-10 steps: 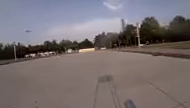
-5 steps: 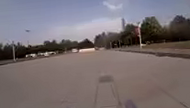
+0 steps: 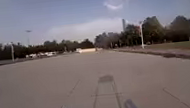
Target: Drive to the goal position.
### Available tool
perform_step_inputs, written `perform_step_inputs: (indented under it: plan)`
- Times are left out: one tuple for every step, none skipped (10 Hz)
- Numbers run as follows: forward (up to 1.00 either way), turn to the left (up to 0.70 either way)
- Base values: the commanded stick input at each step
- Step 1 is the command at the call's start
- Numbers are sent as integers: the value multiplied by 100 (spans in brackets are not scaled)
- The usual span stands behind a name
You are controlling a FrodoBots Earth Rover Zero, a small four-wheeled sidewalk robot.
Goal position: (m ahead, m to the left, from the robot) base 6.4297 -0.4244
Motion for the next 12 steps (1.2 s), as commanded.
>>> perform_step_inputs:
  plan:
    - [100, 0]
    - [100, 0]
    - [100, 0]
    - [100, 0]
    - [100, 0]
    - [100, 0]
    - [100, 0]
    - [100, 0]
    - [100, 0]
    - [100, 0]
    - [100, 0]
    - [100, 0]
